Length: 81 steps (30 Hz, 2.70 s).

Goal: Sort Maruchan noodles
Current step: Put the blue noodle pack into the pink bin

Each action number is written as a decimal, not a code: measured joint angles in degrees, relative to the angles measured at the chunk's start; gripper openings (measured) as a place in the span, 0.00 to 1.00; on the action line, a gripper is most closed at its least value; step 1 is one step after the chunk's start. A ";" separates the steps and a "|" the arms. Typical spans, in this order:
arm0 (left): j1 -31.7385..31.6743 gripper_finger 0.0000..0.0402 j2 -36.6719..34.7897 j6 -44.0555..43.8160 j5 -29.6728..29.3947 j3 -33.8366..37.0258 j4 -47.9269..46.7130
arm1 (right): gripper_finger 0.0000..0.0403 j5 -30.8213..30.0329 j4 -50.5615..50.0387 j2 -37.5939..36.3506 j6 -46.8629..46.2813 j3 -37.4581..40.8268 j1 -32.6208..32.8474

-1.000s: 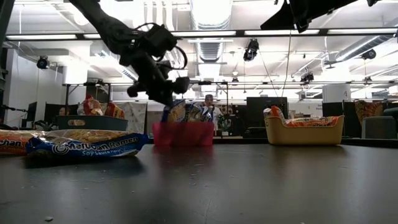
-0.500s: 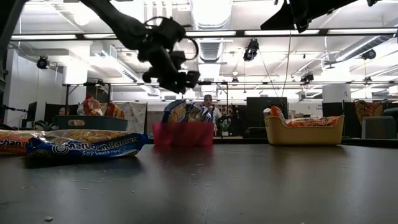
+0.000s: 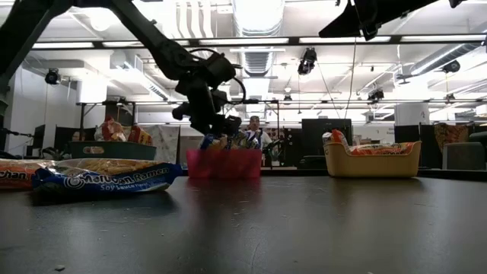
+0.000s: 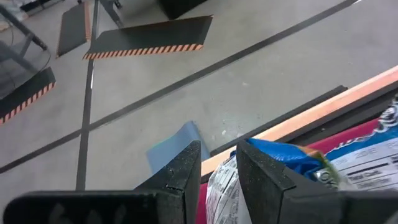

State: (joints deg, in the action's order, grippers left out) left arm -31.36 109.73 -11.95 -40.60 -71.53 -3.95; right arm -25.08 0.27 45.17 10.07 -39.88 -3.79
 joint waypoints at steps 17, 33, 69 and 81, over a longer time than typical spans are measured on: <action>8.21 0.21 -10.33 1.26 1.25 -3.49 -15.28 | 0.03 -0.02 0.00 0.02 0.00 0.00 0.00; 32.25 0.21 -14.25 -6.88 23.88 -2.80 -30.18 | 0.03 -0.02 0.01 0.00 0.00 0.00 0.00; 45.21 0.34 -8.38 -41.74 34.10 1.04 -42.51 | 0.03 -0.04 5.01 -0.02 4.47 -0.23 0.00; 46.06 0.34 -6.17 -44.31 35.46 -0.70 -44.97 | 0.03 -0.03 7.80 0.00 7.98 -0.24 0.00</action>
State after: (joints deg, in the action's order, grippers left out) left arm 14.70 103.56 -56.26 -5.14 -72.23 -48.91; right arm -25.11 8.08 45.17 18.05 -40.12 -3.79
